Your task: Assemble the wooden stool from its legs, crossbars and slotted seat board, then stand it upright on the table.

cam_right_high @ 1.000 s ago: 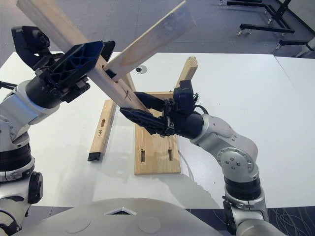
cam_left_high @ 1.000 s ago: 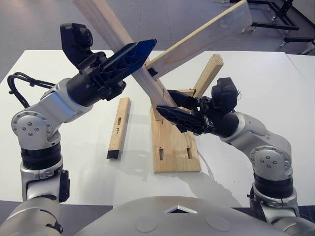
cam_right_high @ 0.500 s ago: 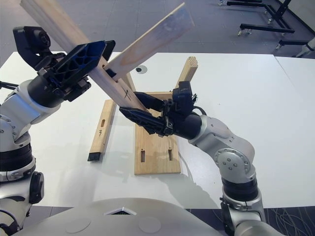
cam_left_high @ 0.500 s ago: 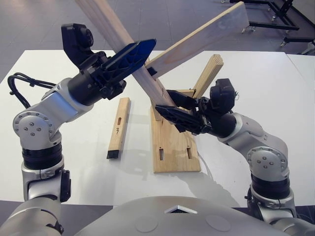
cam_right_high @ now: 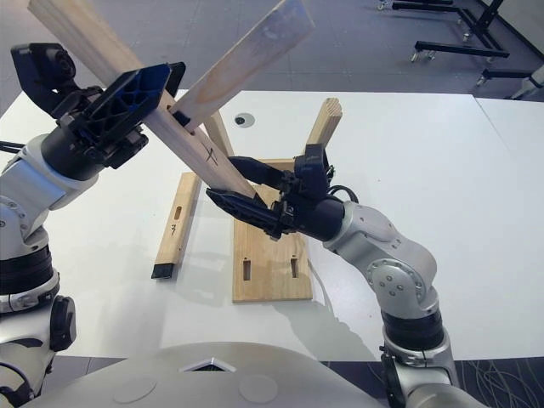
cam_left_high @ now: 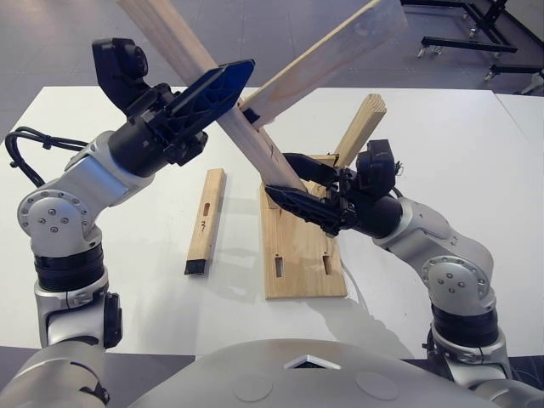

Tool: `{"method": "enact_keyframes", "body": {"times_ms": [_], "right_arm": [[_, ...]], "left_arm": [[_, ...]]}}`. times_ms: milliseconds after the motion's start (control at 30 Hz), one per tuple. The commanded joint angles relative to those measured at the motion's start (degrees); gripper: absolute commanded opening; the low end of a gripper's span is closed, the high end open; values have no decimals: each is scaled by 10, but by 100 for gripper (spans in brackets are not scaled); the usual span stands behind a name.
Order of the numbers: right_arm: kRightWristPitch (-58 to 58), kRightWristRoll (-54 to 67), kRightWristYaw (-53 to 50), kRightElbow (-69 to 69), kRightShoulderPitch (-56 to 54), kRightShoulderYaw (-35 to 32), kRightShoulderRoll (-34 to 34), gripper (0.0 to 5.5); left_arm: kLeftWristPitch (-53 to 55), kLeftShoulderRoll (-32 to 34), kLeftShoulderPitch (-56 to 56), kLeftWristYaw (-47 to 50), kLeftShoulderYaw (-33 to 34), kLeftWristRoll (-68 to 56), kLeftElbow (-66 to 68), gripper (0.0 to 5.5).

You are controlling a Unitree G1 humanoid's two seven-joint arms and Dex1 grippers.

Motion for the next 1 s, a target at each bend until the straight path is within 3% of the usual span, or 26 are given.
{"method": "enact_keyframes", "body": {"times_ms": [33,167,333,433,567,733,867,1000], "right_arm": [[12,5,9,-1,17,-29,-34,400],[-7,58,-8,17,43,-137,-49,419],[-11,132,0,23,81,-219,-64,419],[-35,165,-58,39,57,-261,-48,419],[-97,158,-201,104,-47,-313,-27,419],[-105,118,-273,137,-66,-314,-26,419],[-101,66,-292,152,-79,-270,-13,419],[-89,47,-301,136,-71,-234,2,419]], "left_arm": [[-8,12,-16,-26,22,23,3,213],[-17,34,-18,-62,66,46,28,212],[-6,64,29,-105,106,69,20,211],[9,86,85,-139,116,72,-39,211],[10,85,142,-158,81,103,-118,211],[-33,54,172,-177,-23,236,-187,211],[-69,29,203,-163,-88,336,-203,211],[-89,53,239,-185,-135,424,-203,211]]}}
